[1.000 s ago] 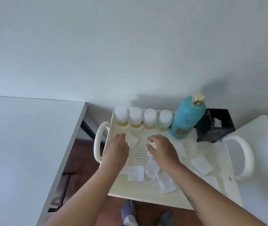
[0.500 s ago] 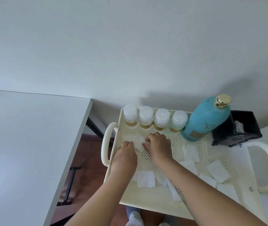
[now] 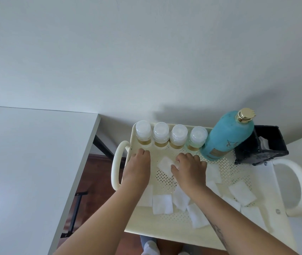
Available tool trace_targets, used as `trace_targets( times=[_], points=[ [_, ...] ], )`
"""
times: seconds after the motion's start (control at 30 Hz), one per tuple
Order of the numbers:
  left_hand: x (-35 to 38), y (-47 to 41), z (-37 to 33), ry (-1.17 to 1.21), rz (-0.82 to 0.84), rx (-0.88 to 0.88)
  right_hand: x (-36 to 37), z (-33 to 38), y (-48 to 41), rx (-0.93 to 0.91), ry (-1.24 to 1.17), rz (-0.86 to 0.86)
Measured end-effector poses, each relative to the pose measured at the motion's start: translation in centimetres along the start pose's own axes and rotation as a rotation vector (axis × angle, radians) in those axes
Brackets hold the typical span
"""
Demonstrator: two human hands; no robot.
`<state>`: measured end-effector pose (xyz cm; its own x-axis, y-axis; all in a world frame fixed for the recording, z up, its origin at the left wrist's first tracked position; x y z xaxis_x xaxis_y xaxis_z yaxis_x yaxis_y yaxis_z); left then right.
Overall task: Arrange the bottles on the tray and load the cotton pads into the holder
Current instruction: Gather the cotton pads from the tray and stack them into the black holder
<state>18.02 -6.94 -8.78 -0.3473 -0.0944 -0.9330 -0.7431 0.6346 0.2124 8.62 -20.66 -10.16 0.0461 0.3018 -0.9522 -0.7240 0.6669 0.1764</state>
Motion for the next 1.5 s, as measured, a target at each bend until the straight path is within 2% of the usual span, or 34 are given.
trace_targets(
  times=[0.23,0.47,0.57,0.67,0.77,0.87,1.1,1.33,1.5],
  points=[
    [0.2,-1.1,-0.3,-0.136,0.072,0.003,0.6,0.8,-0.4,0.004,0.015,0.029],
    [0.3,-2.2,-0.2,-0.046,0.128,-0.068,0.7,0.3,-0.3,0.076,-0.157,0.094],
    [0.5,-2.1,0.0,0.054,0.126,-0.089,0.1,-0.6,0.3,0.15,-0.329,0.097],
    [0.5,-1.6,-0.1,0.113,0.086,-0.047,-0.3,-1.5,1.4,0.193,-0.615,0.154],
    [0.2,-0.6,-0.2,0.271,0.029,-0.015,-1.4,-2.4,2.5,0.242,-0.815,0.163],
    [-0.7,0.5,-0.6,0.508,-0.034,0.0,-3.0,-3.6,3.4,0.297,-0.919,0.103],
    [-1.3,1.5,-3.7,0.979,0.03,0.011,-8.4,-7.2,5.3,0.334,-0.989,-0.056],
    [-1.5,1.5,-8.9,1.211,0.159,0.03,-15.9,-13.3,4.7,0.36,-0.909,-0.352],
    [-1.9,1.0,-12.4,1.293,0.164,0.027,-18.4,-18.1,1.6,0.386,-0.793,-0.433]
  ],
)
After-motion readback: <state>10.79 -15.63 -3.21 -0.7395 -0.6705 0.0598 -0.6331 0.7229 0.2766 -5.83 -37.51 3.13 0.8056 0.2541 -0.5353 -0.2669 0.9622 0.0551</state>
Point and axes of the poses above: each hand's wrist, its own y-axis away from the middle knuckle, its own x-axis out of the palm, z = x × y, the point moved 7 cm from there along -y, towards the middle knuckle, and after that the axes turned 7 degrees about x, right-handed, at the moved point
